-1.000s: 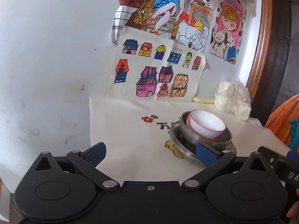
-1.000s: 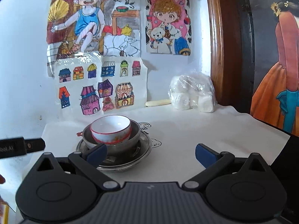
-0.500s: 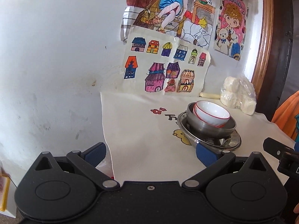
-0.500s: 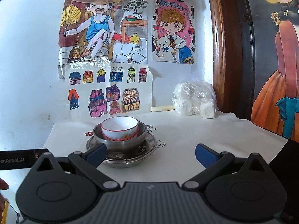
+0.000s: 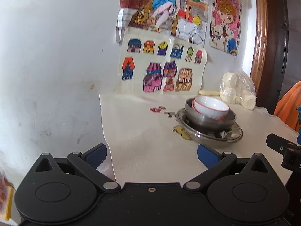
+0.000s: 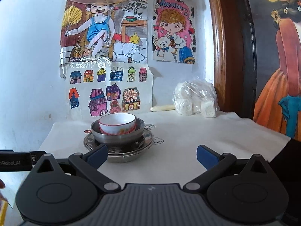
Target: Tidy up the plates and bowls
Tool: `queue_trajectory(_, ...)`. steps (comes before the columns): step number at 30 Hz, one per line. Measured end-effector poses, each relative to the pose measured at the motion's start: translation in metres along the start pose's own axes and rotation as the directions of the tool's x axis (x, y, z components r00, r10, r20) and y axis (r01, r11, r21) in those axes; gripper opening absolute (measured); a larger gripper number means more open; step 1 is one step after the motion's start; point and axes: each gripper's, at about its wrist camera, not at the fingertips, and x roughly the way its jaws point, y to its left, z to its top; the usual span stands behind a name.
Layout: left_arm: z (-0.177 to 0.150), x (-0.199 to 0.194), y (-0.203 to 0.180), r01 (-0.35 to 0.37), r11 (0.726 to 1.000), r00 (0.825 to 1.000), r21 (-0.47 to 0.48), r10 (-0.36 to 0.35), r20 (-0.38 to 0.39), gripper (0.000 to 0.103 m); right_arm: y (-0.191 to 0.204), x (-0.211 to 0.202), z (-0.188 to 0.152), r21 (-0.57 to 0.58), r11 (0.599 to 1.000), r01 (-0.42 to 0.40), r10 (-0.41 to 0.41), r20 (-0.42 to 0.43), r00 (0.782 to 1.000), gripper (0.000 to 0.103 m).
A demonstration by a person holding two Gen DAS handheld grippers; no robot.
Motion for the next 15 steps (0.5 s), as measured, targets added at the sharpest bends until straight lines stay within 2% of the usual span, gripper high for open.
queue_trajectory(7,0.003,-0.001,-0.004,-0.029,1.0,0.996,-0.003,0.03,0.08,0.102,-0.008,0.008,-0.004,-0.027,0.998,-0.065,0.066,0.039,0.997,0.103)
queue_trajectory(15,-0.004,-0.003,-0.007,-0.028,1.0,0.996,0.011,0.027,0.082,0.102,-0.02,0.009,-0.007,0.013,0.996,-0.087,0.087,0.026,0.996,0.103)
